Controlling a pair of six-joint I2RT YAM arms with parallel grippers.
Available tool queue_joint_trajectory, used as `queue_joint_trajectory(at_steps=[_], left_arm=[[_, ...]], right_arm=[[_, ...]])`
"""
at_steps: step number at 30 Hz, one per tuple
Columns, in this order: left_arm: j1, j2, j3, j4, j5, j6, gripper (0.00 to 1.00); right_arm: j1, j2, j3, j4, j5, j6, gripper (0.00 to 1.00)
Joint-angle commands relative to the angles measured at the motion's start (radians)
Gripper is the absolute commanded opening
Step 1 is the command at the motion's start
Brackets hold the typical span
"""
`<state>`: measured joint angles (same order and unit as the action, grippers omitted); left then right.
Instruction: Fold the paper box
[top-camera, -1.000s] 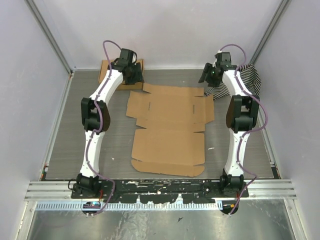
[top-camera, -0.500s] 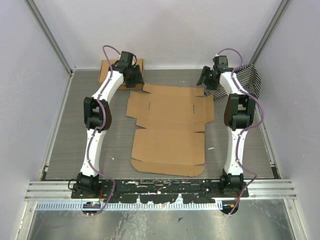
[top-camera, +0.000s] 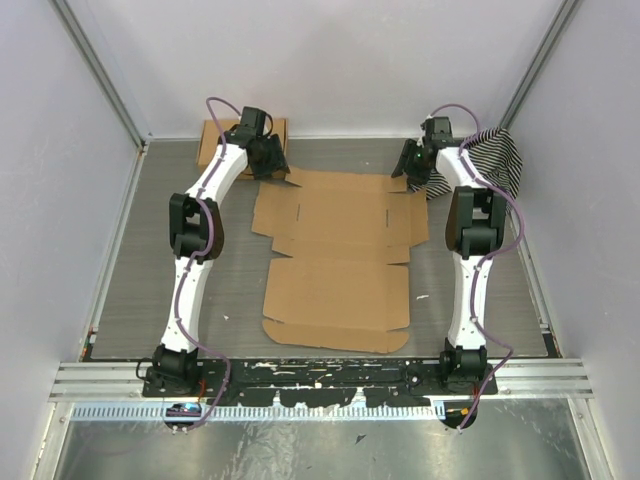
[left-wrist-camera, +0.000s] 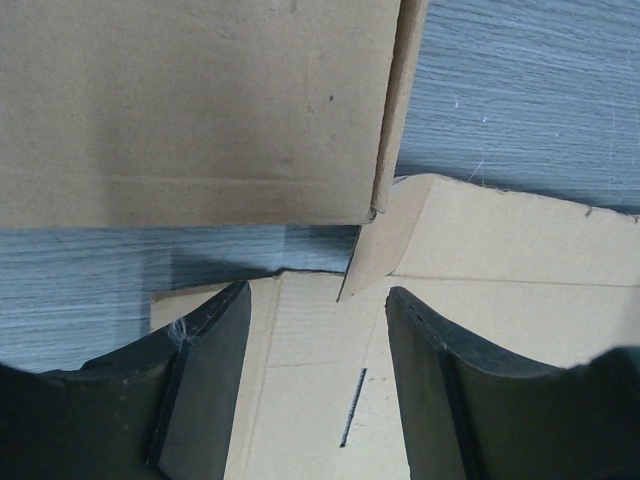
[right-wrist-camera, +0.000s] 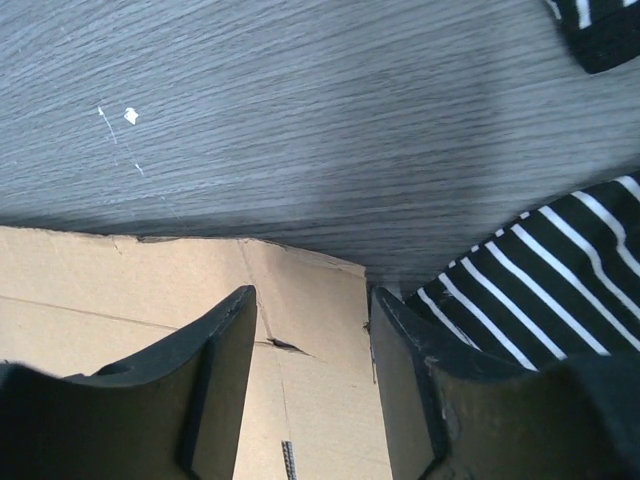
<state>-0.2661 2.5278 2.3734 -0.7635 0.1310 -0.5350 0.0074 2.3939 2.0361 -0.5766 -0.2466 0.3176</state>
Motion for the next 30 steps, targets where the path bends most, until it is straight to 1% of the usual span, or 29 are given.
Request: queue_joint_trajectory(at_steps=[1, 6, 8, 10, 14, 16, 21, 30], left_arm=[[0.005, 0.015, 0.011, 0.023, 0.031, -0.018, 0.63], [0.007, 0.025, 0.009, 0.031, 0.043, -0.031, 0.63], [0.006, 0.030, 0.012, 0.034, 0.052, -0.035, 0.61], [0.006, 0.031, 0.008, 0.034, 0.056, -0.037, 0.59], [0.004, 0.035, 0.006, 0.030, 0.077, -0.037, 0.50], [0.005, 0.038, 0.003, 0.022, 0.085, -0.037, 0.46], [0.004, 0.040, -0.004, -0.007, 0.092, -0.019, 0.34], [-0.020, 0.006, -0.023, -0.028, 0.082, 0.021, 0.32]], right_arm=[[0.017, -0.034, 0.001, 0.036, -0.028, -0.005, 0.51], [0.024, -0.051, -0.022, 0.037, -0.033, -0.008, 0.43], [0.026, -0.058, -0.032, 0.036, -0.033, -0.008, 0.41], [0.029, -0.067, -0.043, 0.035, -0.030, -0.009, 0.37], [0.035, -0.082, -0.052, 0.031, -0.024, -0.012, 0.24], [0.039, -0.088, -0.052, 0.026, -0.019, -0.012, 0.20], [0.048, -0.108, -0.053, 0.006, 0.000, -0.017, 0.15], [0.087, -0.148, -0.040, -0.021, 0.027, -0.026, 0.14]])
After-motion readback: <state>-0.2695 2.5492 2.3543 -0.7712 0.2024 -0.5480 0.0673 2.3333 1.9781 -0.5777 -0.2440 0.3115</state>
